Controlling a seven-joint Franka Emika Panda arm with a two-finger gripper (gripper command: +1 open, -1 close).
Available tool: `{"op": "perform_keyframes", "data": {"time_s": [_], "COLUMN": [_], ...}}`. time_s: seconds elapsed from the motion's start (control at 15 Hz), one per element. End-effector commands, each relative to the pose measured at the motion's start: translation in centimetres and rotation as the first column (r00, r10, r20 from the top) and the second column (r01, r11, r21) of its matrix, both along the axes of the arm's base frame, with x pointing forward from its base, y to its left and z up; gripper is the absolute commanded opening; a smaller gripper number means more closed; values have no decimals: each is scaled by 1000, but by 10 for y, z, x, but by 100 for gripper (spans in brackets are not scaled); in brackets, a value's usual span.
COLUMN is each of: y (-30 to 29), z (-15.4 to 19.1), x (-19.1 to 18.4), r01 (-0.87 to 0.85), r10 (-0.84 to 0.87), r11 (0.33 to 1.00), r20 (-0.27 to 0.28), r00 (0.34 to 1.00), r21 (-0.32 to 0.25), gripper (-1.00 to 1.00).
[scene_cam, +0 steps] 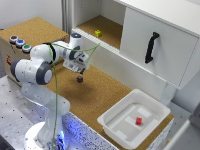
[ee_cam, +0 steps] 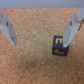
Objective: Sweep the purple block to the right
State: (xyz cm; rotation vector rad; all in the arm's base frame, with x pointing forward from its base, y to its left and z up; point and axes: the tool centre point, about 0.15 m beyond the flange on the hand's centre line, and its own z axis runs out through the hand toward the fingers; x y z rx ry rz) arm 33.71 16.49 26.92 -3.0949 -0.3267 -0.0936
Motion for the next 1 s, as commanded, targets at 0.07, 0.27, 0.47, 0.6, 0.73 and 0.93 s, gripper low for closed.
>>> {"op": "perform_keyframes", "data": {"time_s": [0.07,0.27,0.47,0.6,0.73,0.93], "y": [34,36,34,30,25,15], "z": [-36,-41,-44,-46,-49,-60], "x": [4,14,29,38,42,46], "r01": [56,57,67,75,80,83], "r10": [-56,-58,-68,-77,-82,-84], "r11": [998,998,998,997,996,996], "r20": [36,72,106,102,93,85], "r00": [998,996,992,992,992,993], "r21": [9,8,15,30,29,11], "gripper": [-100,-100,-100,-100,-100,-100]}}
